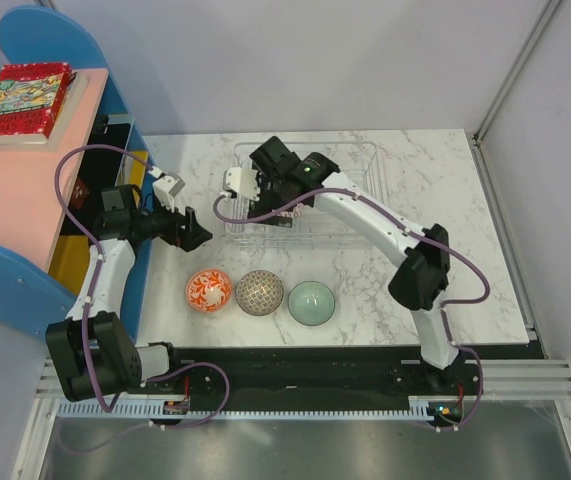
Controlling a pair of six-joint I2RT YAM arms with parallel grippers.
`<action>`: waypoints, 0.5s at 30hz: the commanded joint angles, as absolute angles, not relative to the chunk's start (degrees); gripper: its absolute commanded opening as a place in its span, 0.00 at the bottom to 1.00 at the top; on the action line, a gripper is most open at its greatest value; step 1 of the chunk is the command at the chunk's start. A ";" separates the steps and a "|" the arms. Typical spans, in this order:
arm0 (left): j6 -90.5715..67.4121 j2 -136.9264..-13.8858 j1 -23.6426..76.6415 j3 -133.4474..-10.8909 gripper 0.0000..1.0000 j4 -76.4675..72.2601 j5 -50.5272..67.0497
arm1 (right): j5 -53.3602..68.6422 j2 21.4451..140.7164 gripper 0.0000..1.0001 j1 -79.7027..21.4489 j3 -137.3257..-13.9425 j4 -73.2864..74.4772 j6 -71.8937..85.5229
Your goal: Load the bowls into the dish rack
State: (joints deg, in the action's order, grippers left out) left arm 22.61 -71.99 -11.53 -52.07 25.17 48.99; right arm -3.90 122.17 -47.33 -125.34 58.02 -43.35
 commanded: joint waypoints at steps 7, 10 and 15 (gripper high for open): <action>38.49 -75.93 -11.95 -51.15 1.00 34.54 45.18 | -8.60 100.46 0.98 -47.46 -102.59 37.99 -32.79; 39.64 -76.90 -11.95 -51.50 1.00 35.59 45.00 | -11.42 101.60 0.96 -46.23 -98.09 31.39 -31.12; 41.13 -77.78 -11.95 -51.42 1.00 36.65 45.09 | -14.93 107.91 0.95 -45.35 -99.66 24.28 -28.92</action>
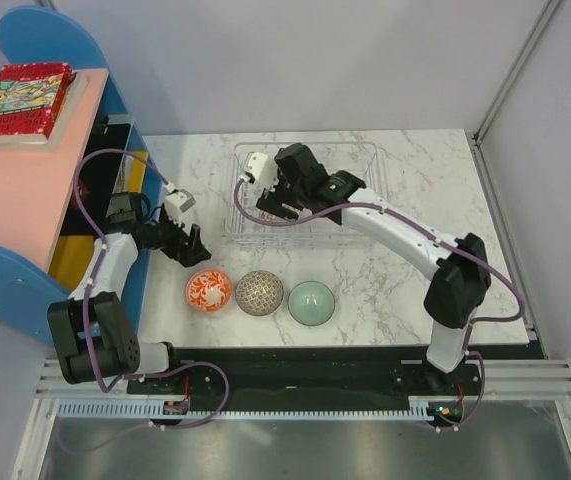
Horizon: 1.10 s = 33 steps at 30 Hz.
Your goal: Load the bowls into the dish rack
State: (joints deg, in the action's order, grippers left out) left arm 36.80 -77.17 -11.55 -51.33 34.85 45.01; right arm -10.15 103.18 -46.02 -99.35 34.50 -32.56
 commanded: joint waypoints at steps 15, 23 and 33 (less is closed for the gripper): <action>42.63 -79.45 -11.78 -51.33 1.00 37.44 46.14 | -18.72 119.27 0.96 -44.12 -105.91 20.48 -26.37; 44.56 -81.56 -11.87 -51.50 1.00 38.23 45.00 | -23.72 113.83 0.96 -44.12 -108.11 19.86 -25.58; 50.44 -82.18 -11.78 -50.98 0.98 42.71 43.95 | -22.42 99.33 0.98 -44.12 -99.06 21.01 -26.54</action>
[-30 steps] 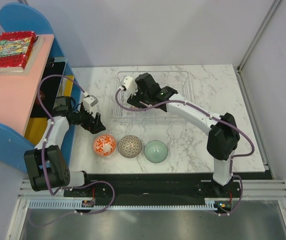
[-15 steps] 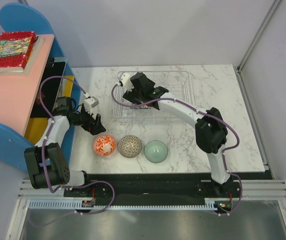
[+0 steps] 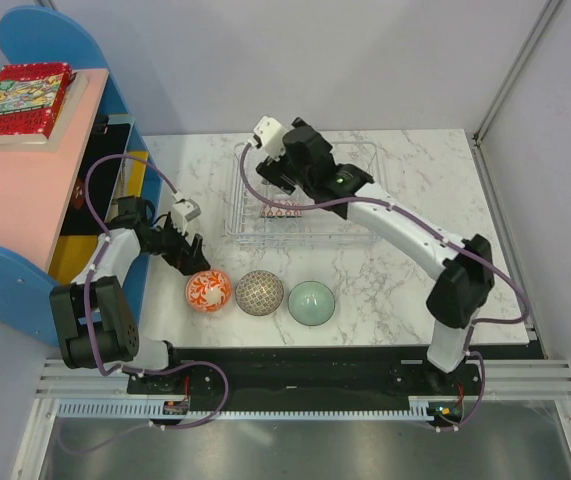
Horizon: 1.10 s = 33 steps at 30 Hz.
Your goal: Load the bowls into the dish rack
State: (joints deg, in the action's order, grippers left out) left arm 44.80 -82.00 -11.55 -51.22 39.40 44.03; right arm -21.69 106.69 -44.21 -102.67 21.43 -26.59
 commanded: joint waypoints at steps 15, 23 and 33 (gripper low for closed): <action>54.67 -90.78 -6.68 -50.89 0.66 47.29 36.74 | -17.58 82.62 0.98 -40.69 -82.18 20.65 -26.19; 53.26 -92.91 -5.18 -51.85 0.02 47.20 35.51 | -15.21 79.02 0.98 -40.43 -80.25 20.83 -24.70; 47.73 -81.31 -5.01 -58.70 0.02 47.37 41.90 | -5.11 79.98 0.98 -40.34 -81.03 22.06 -16.63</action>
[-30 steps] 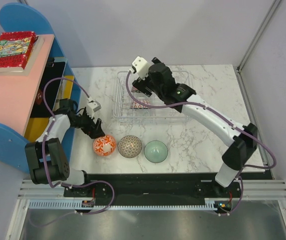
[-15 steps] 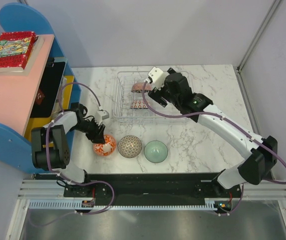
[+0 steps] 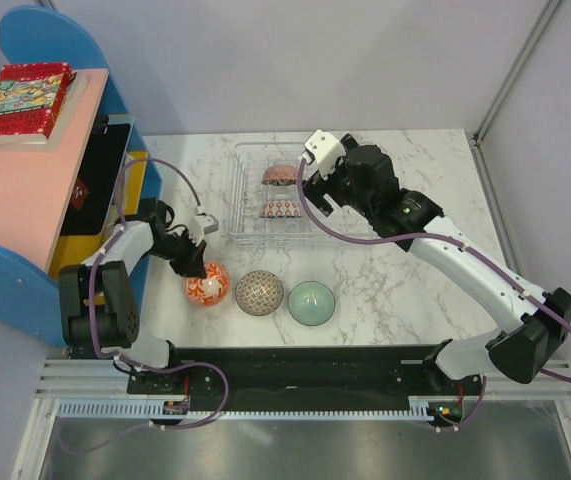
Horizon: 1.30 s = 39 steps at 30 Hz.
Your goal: Load the bowls into the dish rack
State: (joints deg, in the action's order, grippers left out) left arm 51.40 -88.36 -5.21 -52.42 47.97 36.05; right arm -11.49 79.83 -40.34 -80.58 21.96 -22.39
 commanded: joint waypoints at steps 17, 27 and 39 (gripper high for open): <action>29.63 -72.07 1.66 -64.60 0.02 31.47 60.12 | 51.37 90.08 0.98 -34.90 -84.46 15.22 13.78; 24.88 -71.72 6.85 -63.28 0.02 24.09 58.63 | 63.28 95.62 0.98 -33.75 -78.75 -4.82 32.69; 21.62 -69.00 10.19 -62.23 0.02 17.84 55.37 | 63.54 97.73 0.98 -33.84 -76.29 -8.88 35.42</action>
State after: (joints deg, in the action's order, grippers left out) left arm 25.06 -71.50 9.21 -61.60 23.35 54.11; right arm 61.63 97.47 -33.67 -76.40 -4.19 34.35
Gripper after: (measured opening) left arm 0.114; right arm 0.976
